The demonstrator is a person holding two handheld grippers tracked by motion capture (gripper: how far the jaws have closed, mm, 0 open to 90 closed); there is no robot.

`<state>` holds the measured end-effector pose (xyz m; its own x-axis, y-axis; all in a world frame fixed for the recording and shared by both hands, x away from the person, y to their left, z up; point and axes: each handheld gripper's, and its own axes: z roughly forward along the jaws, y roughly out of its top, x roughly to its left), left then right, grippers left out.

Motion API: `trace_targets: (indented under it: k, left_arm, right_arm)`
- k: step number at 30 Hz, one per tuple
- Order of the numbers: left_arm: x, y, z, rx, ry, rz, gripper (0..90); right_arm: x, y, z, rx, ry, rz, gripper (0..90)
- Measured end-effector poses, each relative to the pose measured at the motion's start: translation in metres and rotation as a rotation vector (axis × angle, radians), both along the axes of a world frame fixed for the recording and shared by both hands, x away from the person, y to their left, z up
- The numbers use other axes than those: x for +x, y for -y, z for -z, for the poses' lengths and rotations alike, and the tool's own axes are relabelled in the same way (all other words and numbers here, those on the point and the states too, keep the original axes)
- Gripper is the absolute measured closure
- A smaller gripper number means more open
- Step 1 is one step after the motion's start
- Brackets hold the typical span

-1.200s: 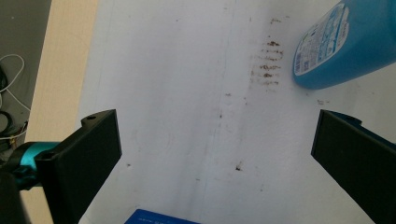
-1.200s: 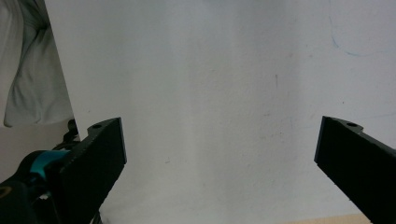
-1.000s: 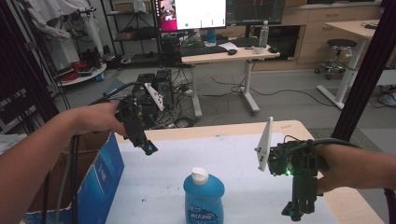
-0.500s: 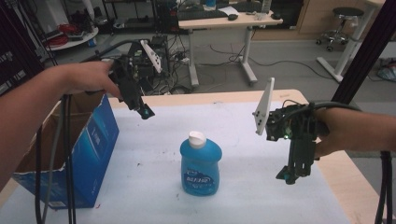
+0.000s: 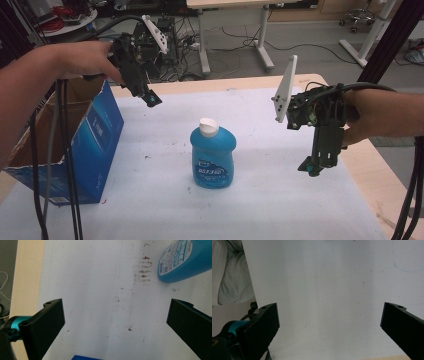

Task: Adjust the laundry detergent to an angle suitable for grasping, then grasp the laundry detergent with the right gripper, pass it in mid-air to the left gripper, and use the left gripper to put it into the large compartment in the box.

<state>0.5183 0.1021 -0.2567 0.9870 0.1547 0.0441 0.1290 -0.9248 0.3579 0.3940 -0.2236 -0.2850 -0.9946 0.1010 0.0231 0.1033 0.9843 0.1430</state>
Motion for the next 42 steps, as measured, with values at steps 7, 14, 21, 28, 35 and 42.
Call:
trace_targets:
  k: [7,14,21,28,35,42]
  left_arm:
    - [0.000,0.001,0.001,0.001,-0.002,0.002,1.6]
    - [-0.002,0.001,0.000,-0.001,-0.009,0.014,1.7]
    - [-0.005,0.003,0.000,0.000,-0.018,0.030,1.6]
    - [-0.008,0.004,0.000,-0.004,-0.018,0.044,1.6]
    - [-0.012,0.006,0.003,0.005,-0.024,0.064,1.6]
    - [-0.013,0.008,0.004,0.008,-0.028,0.077,1.6]
  right_arm:
    - [0.000,0.000,0.000,0.003,-0.001,-0.001,1.5]
    - [0.000,0.000,-0.001,0.002,0.009,-0.006,1.5]
    - [0.000,0.000,0.000,0.056,-0.003,0.029,1.5]
    - [0.003,0.002,0.003,0.144,-0.006,0.043,1.5]
    - [0.006,-0.002,0.006,0.269,0.002,0.057,1.5]
    - [0.008,-0.004,0.014,0.395,0.008,0.081,1.5]
